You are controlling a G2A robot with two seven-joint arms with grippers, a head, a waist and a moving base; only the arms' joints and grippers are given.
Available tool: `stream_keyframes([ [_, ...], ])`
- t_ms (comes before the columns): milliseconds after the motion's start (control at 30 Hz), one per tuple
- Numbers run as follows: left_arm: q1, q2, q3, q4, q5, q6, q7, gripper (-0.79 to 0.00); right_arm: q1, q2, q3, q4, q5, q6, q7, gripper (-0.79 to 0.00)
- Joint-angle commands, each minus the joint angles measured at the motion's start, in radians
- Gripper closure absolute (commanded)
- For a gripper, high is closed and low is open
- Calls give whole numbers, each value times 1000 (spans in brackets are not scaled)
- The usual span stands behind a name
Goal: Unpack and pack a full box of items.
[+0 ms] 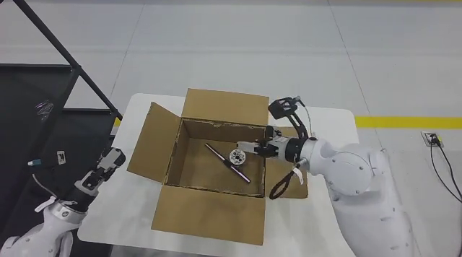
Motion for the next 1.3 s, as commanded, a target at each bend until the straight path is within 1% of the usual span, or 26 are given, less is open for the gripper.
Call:
stream_keyframes([
  [0,-2,1,12,-8,9,-2,-11,-785,-25,9,72,-9,95,-26,17,-785],
  [167,-6,1,43,-30,25,4,-21,-785,-72,30,201,9,256,-65,50,-785],
  [267,-9,2,64,-45,40,8,-27,-785,-82,44,264,46,335,-66,111,-785],
  [567,-15,2,114,-70,79,33,-30,-785,-82,46,269,49,337,-66,119,-785],
  [633,-21,3,128,-72,91,41,-33,-785,-98,48,270,57,326,-54,79,-785],
  [700,-28,2,148,-72,101,51,-37,-785,-101,53,286,84,330,-26,64,-785],
  [767,-36,2,171,-76,120,61,-43,-785,-94,61,308,114,348,-7,83,-785],
  [1033,-72,0,240,-58,150,91,-47,-785,-94,94,400,217,398,25,123,-785],
  [1133,-92,0,261,-44,156,104,-53,-785,-83,104,399,270,395,36,136,-785],
  [1267,-120,0,291,-21,165,117,-67,-785,-50,114,366,351,378,44,150,-785],
])
